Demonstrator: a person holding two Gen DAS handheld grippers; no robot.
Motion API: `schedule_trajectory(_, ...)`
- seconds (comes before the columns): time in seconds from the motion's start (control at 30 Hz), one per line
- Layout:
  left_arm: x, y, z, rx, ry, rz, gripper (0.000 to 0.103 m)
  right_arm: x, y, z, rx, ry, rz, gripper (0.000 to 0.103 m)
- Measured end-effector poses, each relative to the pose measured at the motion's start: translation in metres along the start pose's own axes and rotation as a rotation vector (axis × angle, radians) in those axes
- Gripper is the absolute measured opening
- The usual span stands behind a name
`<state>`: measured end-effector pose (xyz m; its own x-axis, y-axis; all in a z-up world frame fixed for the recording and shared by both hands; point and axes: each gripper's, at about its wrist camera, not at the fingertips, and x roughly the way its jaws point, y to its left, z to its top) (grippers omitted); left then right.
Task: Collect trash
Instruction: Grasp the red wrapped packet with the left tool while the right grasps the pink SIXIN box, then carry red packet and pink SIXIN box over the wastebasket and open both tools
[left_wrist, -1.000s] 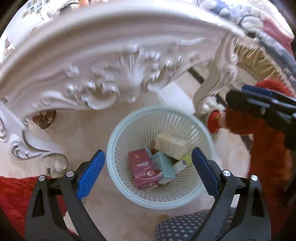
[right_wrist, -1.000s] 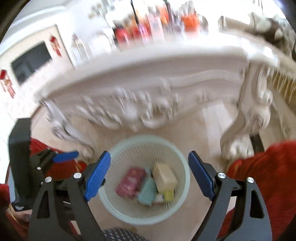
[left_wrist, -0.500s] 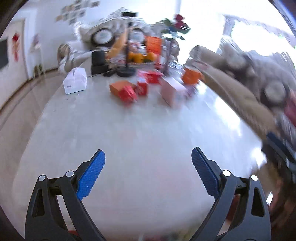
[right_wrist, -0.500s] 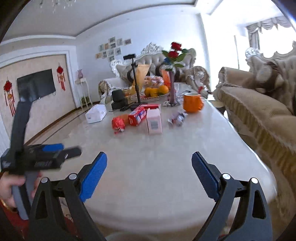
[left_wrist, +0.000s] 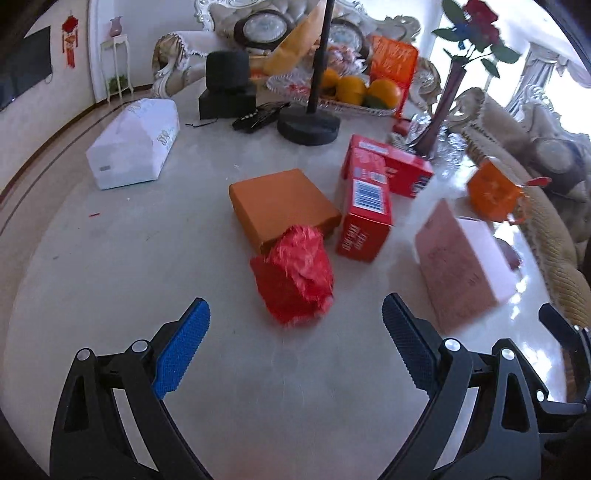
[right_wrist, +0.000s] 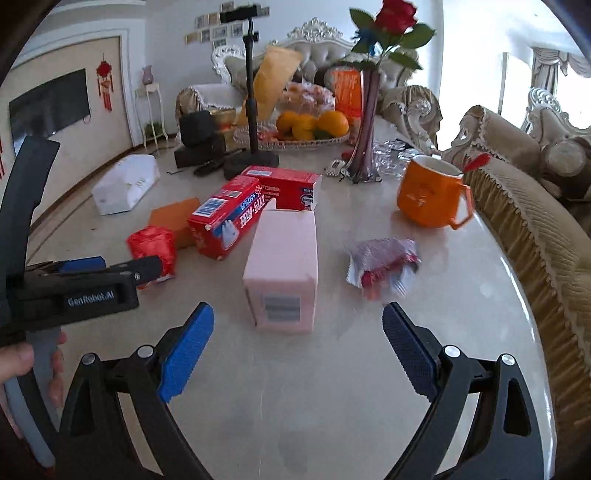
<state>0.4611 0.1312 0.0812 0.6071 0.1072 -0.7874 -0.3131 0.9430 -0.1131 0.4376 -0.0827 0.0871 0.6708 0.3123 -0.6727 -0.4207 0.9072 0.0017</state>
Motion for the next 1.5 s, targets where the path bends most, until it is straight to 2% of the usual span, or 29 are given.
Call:
schedule_trajectory(0.1,0.019,0.000,0.004,-0.001,0.030,0.023,0.092,0.015,0.001,0.004,0.000,0.025,0.006,0.088)
schedule_trajectory(0.2,0.027,0.004,0.006,-0.010,0.031,0.006,0.089,0.028,0.003,0.004,-0.026,0.047,-0.009,0.088)
schedule_trajectory(0.27,0.033,0.005,0.008,0.010,0.039,-0.001,0.066,0.036,0.005,0.006,-0.029,0.084,-0.016,0.086)
schedule_trajectory(0.33,0.034,0.003,0.010,0.052,0.028,0.023,0.043,0.041,0.005,0.009,-0.032,0.096,-0.018,0.069)
schedule_trajectory(0.37,0.034,0.003,0.011,0.058,0.028,0.020,0.038,0.043,0.005,0.010,-0.029,0.114,-0.002,0.046)
schedule_trajectory(0.43,0.031,0.009,0.010,0.054,0.031,-0.007,0.035,0.042,0.002,0.010,0.012,0.131,0.036,0.045)
schedule_trajectory(0.63,0.007,0.022,-0.005,0.086,-0.002,-0.012,0.035,0.017,0.006,-0.008,0.015,0.118,0.083,0.045)
schedule_trajectory(0.9,-0.071,0.034,-0.050,0.139,-0.082,-0.081,0.035,-0.060,0.003,-0.040,0.107,0.049,0.164,0.045)
schedule_trajectory(1.07,-0.130,0.046,-0.104,0.164,-0.126,-0.115,0.035,-0.116,0.012,-0.074,0.137,0.002,0.233,0.045)
schedule_trajectory(1.2,-0.163,0.053,-0.145,0.173,-0.141,-0.149,0.035,-0.162,0.024,-0.110,0.144,-0.037,0.287,0.045)
schedule_trajectory(1.3,-0.186,0.052,-0.179,0.221,-0.150,-0.163,0.035,-0.199,0.033,-0.133,0.144,-0.079,0.326,0.045)
schedule_trajectory(1.5,-0.232,0.043,-0.266,0.300,-0.133,-0.263,0.035,-0.258,0.045,-0.185,0.148,-0.121,0.369,0.045)
